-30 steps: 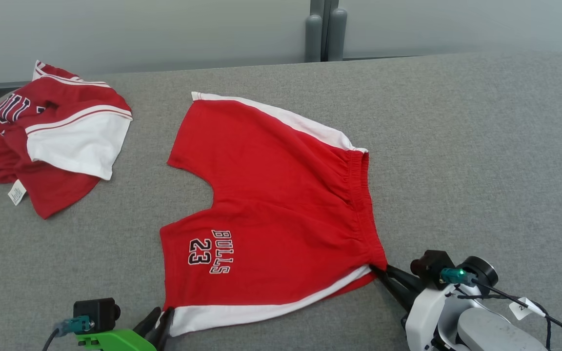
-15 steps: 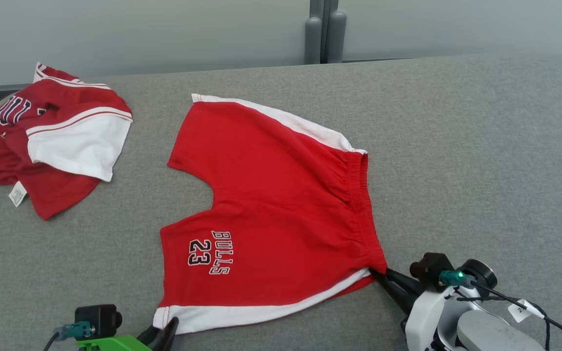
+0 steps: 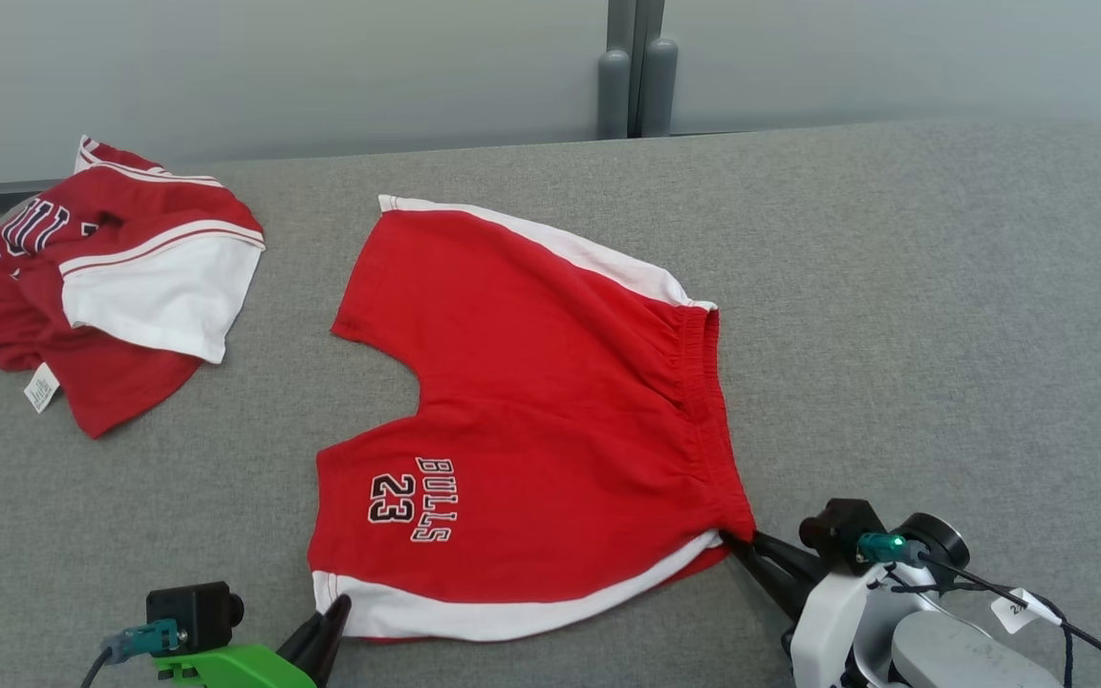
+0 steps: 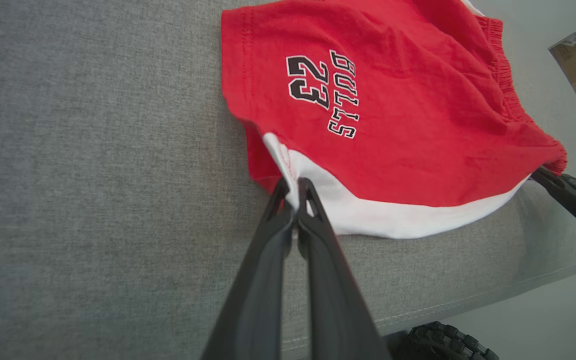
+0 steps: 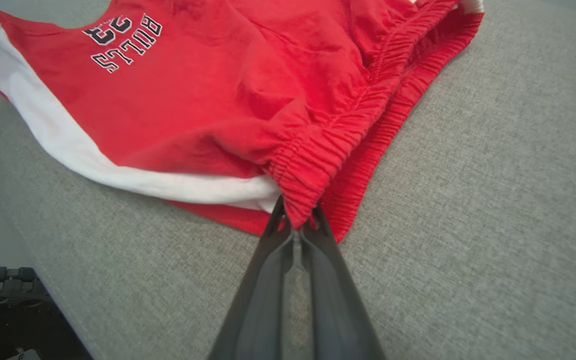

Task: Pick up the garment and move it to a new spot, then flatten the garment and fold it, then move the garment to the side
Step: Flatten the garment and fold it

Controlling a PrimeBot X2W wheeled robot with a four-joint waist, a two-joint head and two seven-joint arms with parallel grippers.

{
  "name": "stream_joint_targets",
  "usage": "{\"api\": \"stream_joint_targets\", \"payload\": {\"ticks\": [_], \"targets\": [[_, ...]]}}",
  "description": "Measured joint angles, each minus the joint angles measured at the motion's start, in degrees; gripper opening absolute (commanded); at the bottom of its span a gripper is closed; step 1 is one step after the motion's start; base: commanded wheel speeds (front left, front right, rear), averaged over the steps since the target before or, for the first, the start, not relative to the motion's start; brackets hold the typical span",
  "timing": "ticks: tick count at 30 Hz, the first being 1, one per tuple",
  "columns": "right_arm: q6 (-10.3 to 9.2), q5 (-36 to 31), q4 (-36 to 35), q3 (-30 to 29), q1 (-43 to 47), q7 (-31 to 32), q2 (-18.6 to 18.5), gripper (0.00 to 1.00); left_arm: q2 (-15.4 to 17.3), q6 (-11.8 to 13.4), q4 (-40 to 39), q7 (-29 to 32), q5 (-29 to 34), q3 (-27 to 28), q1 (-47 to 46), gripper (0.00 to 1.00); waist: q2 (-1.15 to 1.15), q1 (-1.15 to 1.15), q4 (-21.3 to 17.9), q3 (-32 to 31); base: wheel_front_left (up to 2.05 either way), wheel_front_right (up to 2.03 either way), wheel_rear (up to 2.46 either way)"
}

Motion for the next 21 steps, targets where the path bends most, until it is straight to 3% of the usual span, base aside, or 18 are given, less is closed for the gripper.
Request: {"api": "stream_joint_targets", "payload": {"ticks": [21], "targets": [[-0.16, 2.89, -8.25, -7.44, 4.09, 0.0, -1.86, 0.0, -2.46, -0.07, -8.4, -6.36, -0.71, 1.63, 2.18, 0.0, 0.0, 0.0, -0.25, -1.35, 0.0, 0.0, 0.0]]}}
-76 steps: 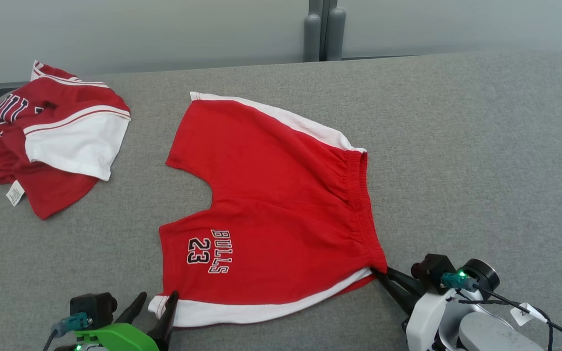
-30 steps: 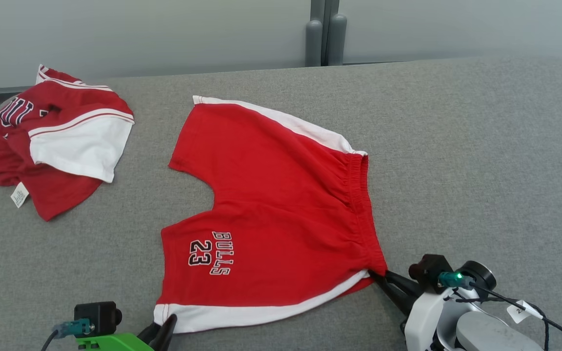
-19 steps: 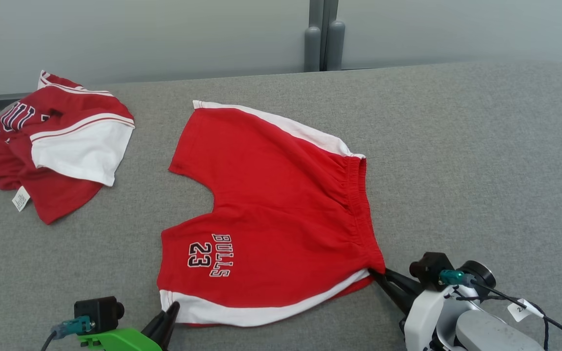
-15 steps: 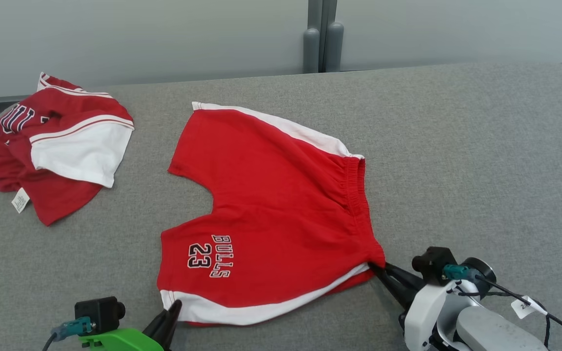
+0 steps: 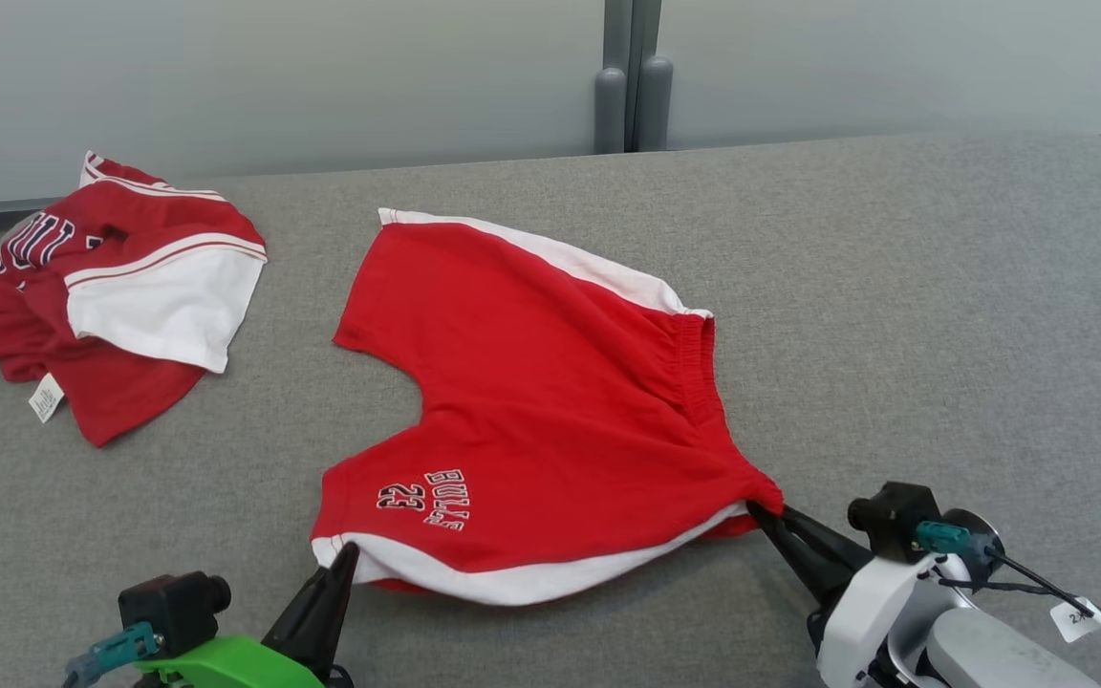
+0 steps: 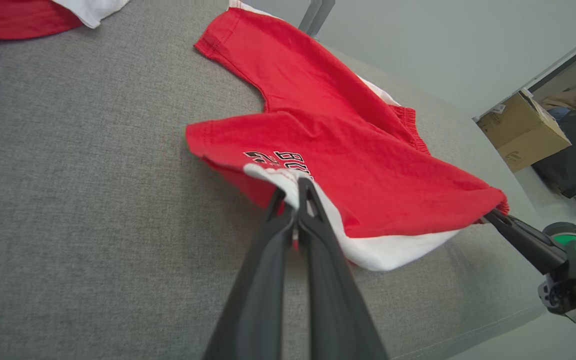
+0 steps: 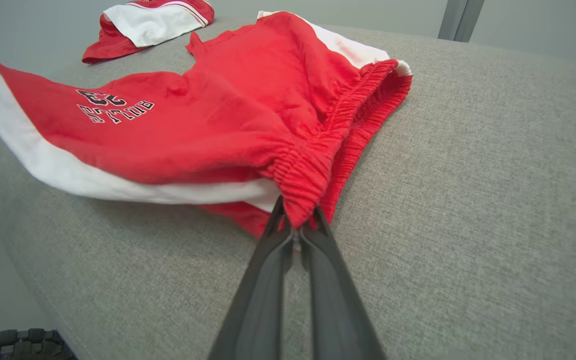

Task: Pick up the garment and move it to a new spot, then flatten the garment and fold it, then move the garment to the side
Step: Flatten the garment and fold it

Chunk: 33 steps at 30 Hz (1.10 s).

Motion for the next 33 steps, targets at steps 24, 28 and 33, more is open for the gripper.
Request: {"api": "stream_joint_targets", "payload": {"ticks": [24, 28, 33], "targets": [[-2.43, -0.76, -12.6, -2.88, 8.52, 0.14, -8.72, 0.0, 1.99, 1.09, -15.28, 1.08, 3.16, -2.09, 5.28, 0.0, 0.0, 0.0, -0.46, -2.11, 0.0, 0.0, 0.0], [-2.24, -0.05, -12.67, -2.98, 7.83, 0.9, -8.58, 0.0, 2.31, 0.65, -12.74, 1.94, 3.2, -2.56, 4.88, 0.0, 0.0, 0.0, -0.59, -1.04, 0.0, 0.0, 0.0], [-1.58, 1.78, -12.47, -3.85, 5.01, 2.49, -7.71, 0.0, 1.36, 0.01, -10.16, 1.38, 2.92, -2.05, -1.36, 0.0, 0.0, 0.0, -0.33, 0.64, 0.0, 0.0, 0.0]]}}
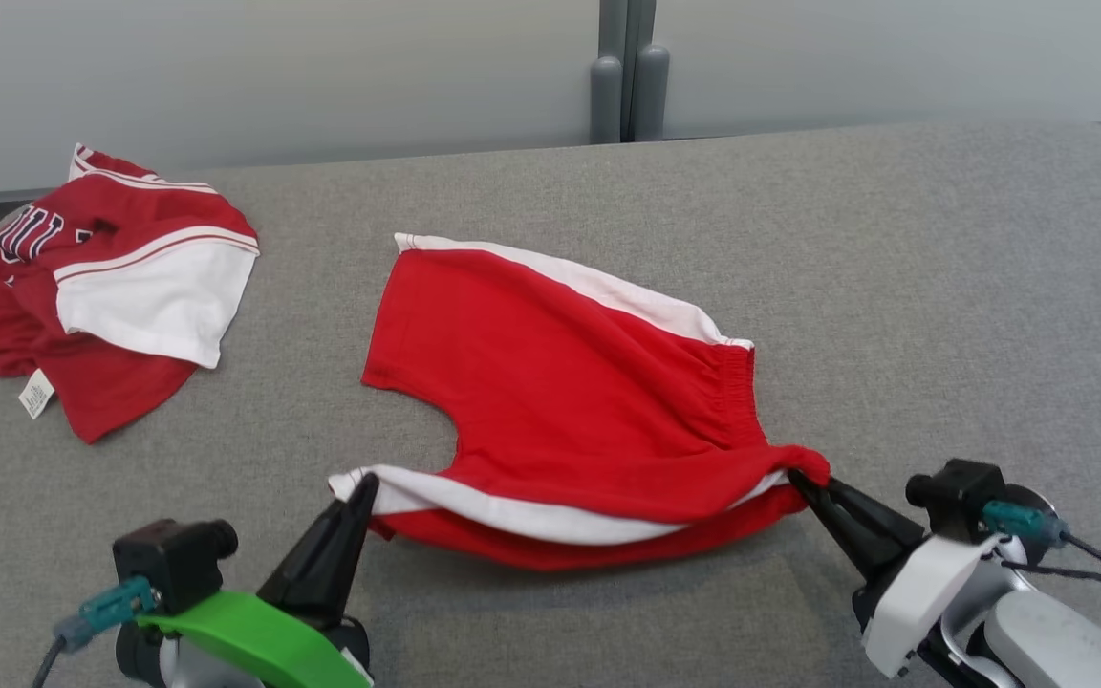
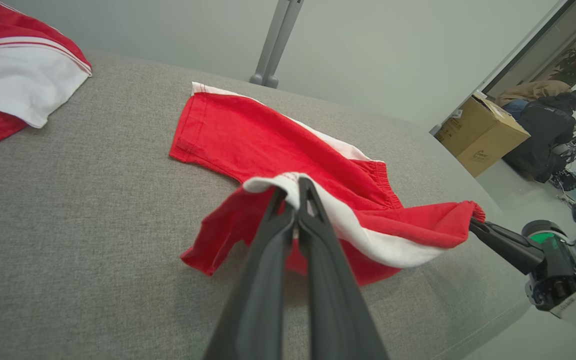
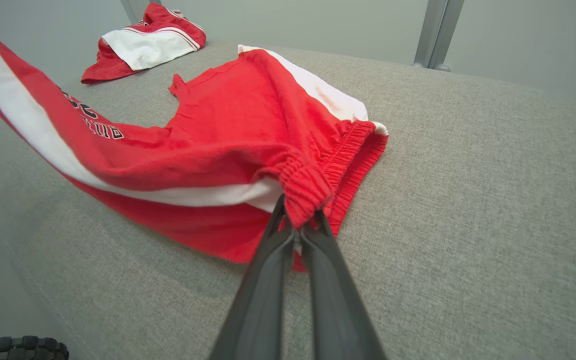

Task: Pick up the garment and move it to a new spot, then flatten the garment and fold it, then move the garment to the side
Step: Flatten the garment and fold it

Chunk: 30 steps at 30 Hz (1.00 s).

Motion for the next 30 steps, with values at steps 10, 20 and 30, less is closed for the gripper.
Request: {"api": "stream_joint_targets", "payload": {"ticks": [10, 20, 30], "targets": [[1.12, 4.55, 2.42, -1.81, -10.92, 4.87, 2.53, 0.0, -1.01, 0.01, 8.75, -0.85, 2.23, 2.13, -16.88, 0.0, 0.0, 0.0, -0.6, 5.51, 0.0, 0.0, 0.0], [1.15, 8.26, 6.71, -2.97, -18.84, 6.69, 8.18, 0.0, -0.85, 0.02, 21.89, -1.48, 8.08, 2.2, -33.14, 0.0, 0.0, 0.0, -2.99, 12.73, 0.0, 0.0, 0.0], [1.18, 8.48, 11.78, -2.43, -23.74, 6.12, 12.36, 0.0, -0.8, -0.75, 33.33, -3.21, 9.92, 1.85, -41.56, 0.0, 0.0, 0.0, -6.76, 18.42, 0.0, 0.0, 0.0]]}}
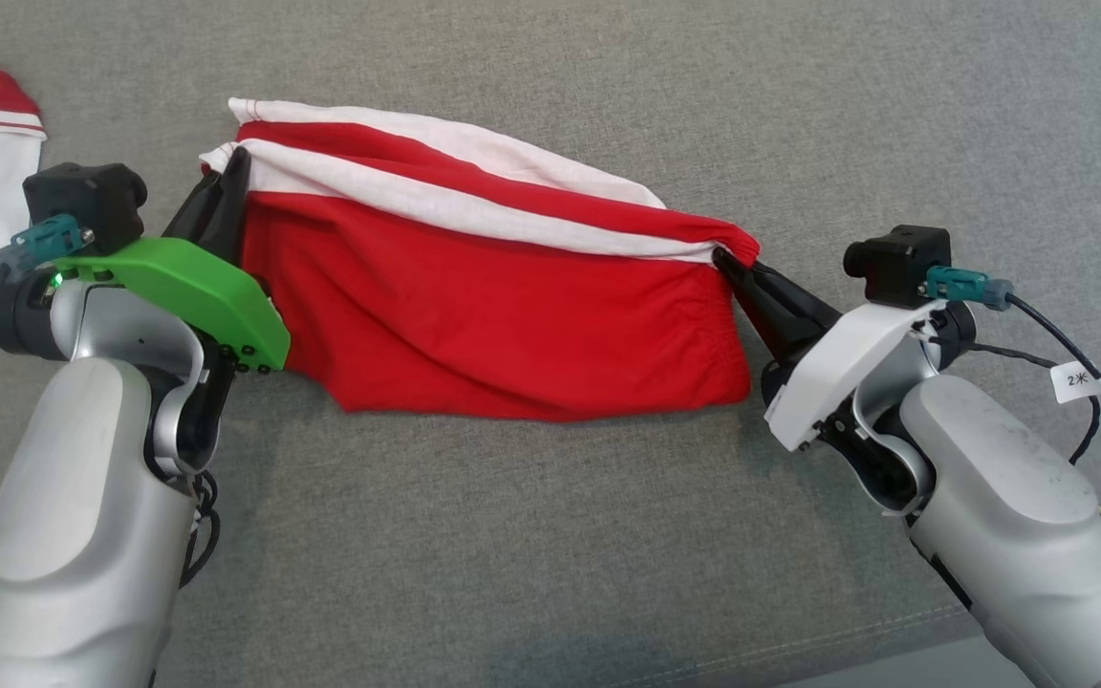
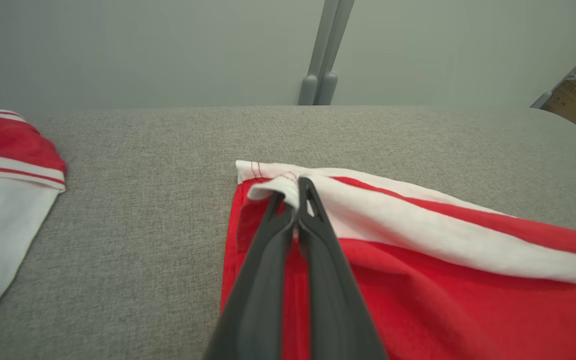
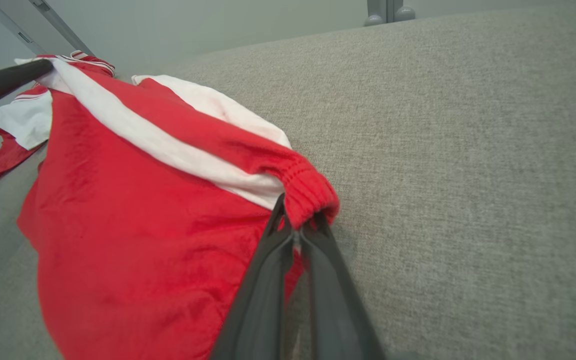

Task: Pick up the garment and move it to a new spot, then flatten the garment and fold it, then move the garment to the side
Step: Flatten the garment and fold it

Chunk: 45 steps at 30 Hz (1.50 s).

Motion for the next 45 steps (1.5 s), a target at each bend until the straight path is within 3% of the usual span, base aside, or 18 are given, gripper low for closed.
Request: {"api": "stream_joint_targets", "payload": {"ticks": [11, 13, 14, 15, 16, 17, 18, 28, 37, 45], "targets": [[0.49, 0.0, 5.67, 0.75, -2.82, -2.33, 2.32, 0.0, -0.64, -1.63, 9.47, -3.43, 1.64, -1.48, -6.0, 0.0, 0.0, 0.0, -1.72, 2.41, 0.0, 0.0, 0.0], [0.49, 0.0, 6.57, 1.23, -3.22, -2.76, 2.75, 0.24, -0.7, -1.63, 10.83, -4.1, 2.04, -1.52, -6.99, 0.05, 0.0, 0.0, -1.73, 2.41, 0.0, 0.0, 0.0], [0.49, 0.0, 7.0, 1.38, -3.55, -3.0, 2.86, 0.4, -0.7, -1.78, 11.44, -4.24, 2.24, -1.53, -7.51, 0.18, 0.0, 0.0, -1.74, 2.4, 0.0, 0.0, 0.0], [0.49, 0.0, 7.35, 1.46, -3.86, -3.04, 2.96, 0.67, -0.7, -1.92, 12.06, -4.44, 2.41, -1.53, -8.0, 0.3, 0.0, 0.0, -1.76, 2.37, 0.0, 0.0, 0.0], [0.49, -0.01, 7.7, 1.54, -4.08, -3.43, 3.12, 1.0, -0.71, -2.05, 12.8, -4.75, 2.52, -1.52, -8.45, 0.41, 0.0, 0.0, -1.77, 2.34, 0.0, 0.0, 0.0], [0.49, -0.02, 8.09, 1.64, -4.27, -3.7, 3.34, 1.0, -0.74, -2.05, 13.4, -4.97, 2.52, -1.51, -8.78, 0.57, 0.0, 0.0, -1.79, 2.3, 0.0, 0.0, 0.0], [0.49, -0.03, 8.44, 1.79, -4.51, -4.03, 3.6, 1.0, -0.83, -2.05, 14.06, -5.44, 2.53, -1.47, -9.08, 1.0, 0.0, 0.0, -1.8, 2.25, 0.0, 0.0, 0.0], [0.51, -1.03, 10.62, 3.37, -6.05, -5.76, 3.71, 1.0, -1.24, -2.02, 19.63, -8.46, 3.1, -0.93, -11.34, 1.0, 0.0, 0.0, -2.07, 1.39, 0.0, 0.0, 0.0], [0.51, -1.21, 12.03, 2.37, -5.29, -7.45, 0.93, 1.0, -4.2, -2.91, 22.87, -12.5, 1.59, -0.11, -11.37, 1.0, 0.0, 0.0, -1.33, -0.63, 0.0, 0.0, 0.0], [0.48, -0.41, 12.18, -0.73, -0.67, -8.12, 0.35, 1.0, -5.84, -3.96, 27.65, -13.77, -0.94, 0.14, -5.58, 1.0, 0.0, 0.0, 0.12, -3.37, 0.0, 0.0, 0.0]]}}
